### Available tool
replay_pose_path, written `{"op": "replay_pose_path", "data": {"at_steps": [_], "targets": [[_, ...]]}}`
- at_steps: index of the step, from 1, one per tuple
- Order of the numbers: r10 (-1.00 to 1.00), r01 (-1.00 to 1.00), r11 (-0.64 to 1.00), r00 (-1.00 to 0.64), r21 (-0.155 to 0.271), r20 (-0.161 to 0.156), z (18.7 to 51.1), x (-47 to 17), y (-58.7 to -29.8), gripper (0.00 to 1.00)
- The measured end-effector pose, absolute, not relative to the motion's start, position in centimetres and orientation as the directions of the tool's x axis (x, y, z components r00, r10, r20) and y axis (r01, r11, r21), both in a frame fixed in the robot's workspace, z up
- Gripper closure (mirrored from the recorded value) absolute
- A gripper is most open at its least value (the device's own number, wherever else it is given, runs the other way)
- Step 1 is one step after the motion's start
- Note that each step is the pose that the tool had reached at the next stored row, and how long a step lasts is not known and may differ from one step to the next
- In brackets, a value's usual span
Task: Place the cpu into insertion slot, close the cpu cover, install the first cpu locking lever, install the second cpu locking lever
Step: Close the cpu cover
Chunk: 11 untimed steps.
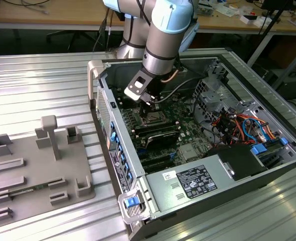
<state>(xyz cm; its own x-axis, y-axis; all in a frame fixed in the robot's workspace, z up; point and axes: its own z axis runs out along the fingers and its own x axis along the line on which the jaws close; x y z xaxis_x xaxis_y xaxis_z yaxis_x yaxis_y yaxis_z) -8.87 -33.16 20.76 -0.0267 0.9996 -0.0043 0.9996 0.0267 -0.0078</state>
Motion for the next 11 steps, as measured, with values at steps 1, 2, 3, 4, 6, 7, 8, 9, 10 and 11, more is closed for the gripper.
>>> {"op": "replay_pose_path", "data": {"at_steps": [1,2,3,4,6,7,8,9,10,11], "targets": [[1.000,1.000,0.027,-0.027,-0.008,-0.004,20.71,-8.87,-33.16,0.89],[1.000,1.000,0.027,-0.027,-0.008,-0.003,20.70,-8.87,-33.16,0.89],[1.000,1.000,0.027,-0.027,-0.008,-0.002,20.70,-8.87,-33.16,0.89],[1.000,1.000,0.027,-0.027,-0.008,0.000,20.70,-8.87,-33.16,0.89],[1.000,1.000,0.027,-0.027,-0.008,0.003,20.88,-8.87,-33.16,0.89],[1.000,1.000,0.027,-0.027,-0.007,0.003,20.92,-8.84,-33.15,0.89],[1.000,1.000,0.028,-0.028,-0.007,0.003,20.93,-8.78,-33.16,0.89],[1.000,1.000,0.027,-0.027,-0.008,0.003,20.94,-8.51,-33.16,0.89],[1.000,1.000,0.027,-0.027,-0.008,0.003,20.94,-8.28,-33.16,0.89],[1.000,1.000,0.027,-0.027,-0.008,0.003,20.94,-8.03,-33.16,0.89]]}}
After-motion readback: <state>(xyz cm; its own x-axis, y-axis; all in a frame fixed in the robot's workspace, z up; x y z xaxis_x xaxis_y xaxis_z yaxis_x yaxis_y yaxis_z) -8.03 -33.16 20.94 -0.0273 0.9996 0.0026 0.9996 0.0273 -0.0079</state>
